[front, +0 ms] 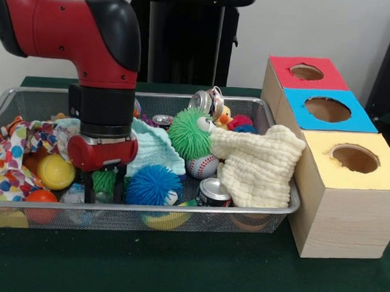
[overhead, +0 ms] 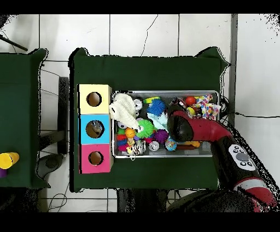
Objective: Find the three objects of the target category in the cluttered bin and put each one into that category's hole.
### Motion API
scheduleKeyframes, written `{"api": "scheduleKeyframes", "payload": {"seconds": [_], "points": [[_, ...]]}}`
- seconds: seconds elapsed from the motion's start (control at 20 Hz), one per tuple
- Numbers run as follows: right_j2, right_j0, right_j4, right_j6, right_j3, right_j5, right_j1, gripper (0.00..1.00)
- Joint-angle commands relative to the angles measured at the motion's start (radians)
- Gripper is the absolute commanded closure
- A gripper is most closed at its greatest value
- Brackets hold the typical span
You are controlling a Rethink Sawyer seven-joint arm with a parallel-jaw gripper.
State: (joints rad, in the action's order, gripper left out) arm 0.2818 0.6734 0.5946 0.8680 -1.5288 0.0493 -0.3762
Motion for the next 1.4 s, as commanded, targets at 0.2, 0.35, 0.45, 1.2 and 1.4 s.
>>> {"api": "scheduleKeyframes", "payload": {"seconds": [0.2,0.35,0.45,1.2,1.4], "points": [[-0.079,-0.042,-0.031,0.228,0.016,-0.040,0.085,0.00],[-0.081,-0.045,-0.040,0.231,0.006,-0.044,0.077,0.00],[-0.075,-0.040,-0.043,0.231,0.000,-0.049,0.074,0.00],[-0.057,-0.006,-0.032,0.215,-0.023,-0.082,0.076,0.00],[-0.035,0.026,-0.029,0.197,-0.052,-0.045,0.049,0.00]]}}
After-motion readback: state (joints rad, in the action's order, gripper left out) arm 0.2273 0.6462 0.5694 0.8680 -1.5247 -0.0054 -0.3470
